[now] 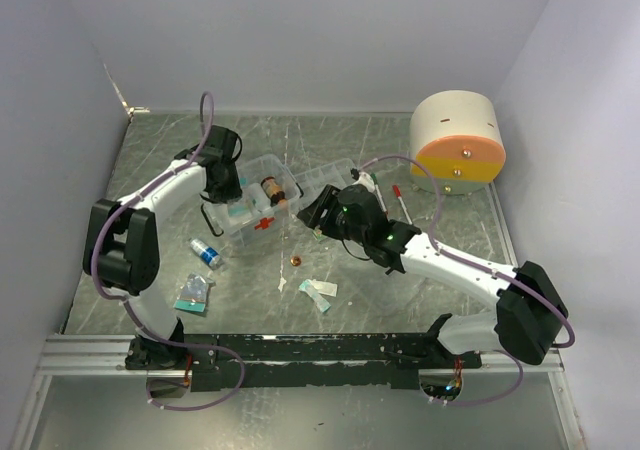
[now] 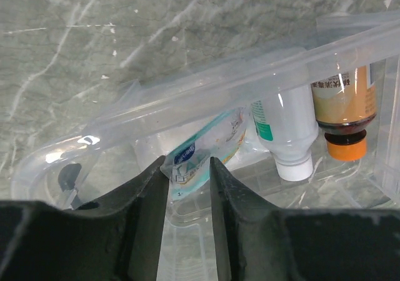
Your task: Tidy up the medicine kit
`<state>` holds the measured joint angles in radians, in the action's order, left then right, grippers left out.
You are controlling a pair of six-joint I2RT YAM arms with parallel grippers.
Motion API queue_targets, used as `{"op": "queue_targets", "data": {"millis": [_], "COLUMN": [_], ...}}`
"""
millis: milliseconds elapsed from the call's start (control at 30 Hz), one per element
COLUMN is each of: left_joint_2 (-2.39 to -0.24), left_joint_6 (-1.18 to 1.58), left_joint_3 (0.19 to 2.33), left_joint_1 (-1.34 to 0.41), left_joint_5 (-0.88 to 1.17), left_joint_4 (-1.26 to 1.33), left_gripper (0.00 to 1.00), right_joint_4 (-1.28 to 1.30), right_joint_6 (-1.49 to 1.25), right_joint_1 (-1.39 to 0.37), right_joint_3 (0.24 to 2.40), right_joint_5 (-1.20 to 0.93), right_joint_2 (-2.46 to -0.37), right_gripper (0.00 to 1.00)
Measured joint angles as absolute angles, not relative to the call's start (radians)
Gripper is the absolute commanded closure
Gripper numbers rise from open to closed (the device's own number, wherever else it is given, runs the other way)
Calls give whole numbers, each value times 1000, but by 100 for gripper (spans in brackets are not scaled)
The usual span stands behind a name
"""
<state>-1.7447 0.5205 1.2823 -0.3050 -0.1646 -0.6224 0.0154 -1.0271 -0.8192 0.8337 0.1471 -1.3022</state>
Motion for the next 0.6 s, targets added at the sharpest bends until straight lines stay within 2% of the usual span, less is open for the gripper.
{"op": "queue_targets", "data": {"millis": [267,500,600], "left_joint_2": [-1713,-1675,-1672], "left_joint_6": [519,512,505], "left_joint_3": [1293,1295,1295], "left_joint_1": [-312,-336,-360], "left_joint_5": [-236,-284,-291], "left_joint_4": [-663,-694,-694], "left_gripper": [44,56,57], "right_joint_4": [5,-5,-5], "right_joint_6": [-1027,-1027,-1026], "right_joint_1": [-819,-819,-819], "right_joint_3": [817,810,808], "right_joint_5": [145,141,142], "right_joint_2": [-1293,-1288,-1288], "right_gripper": [42,42,42]}}
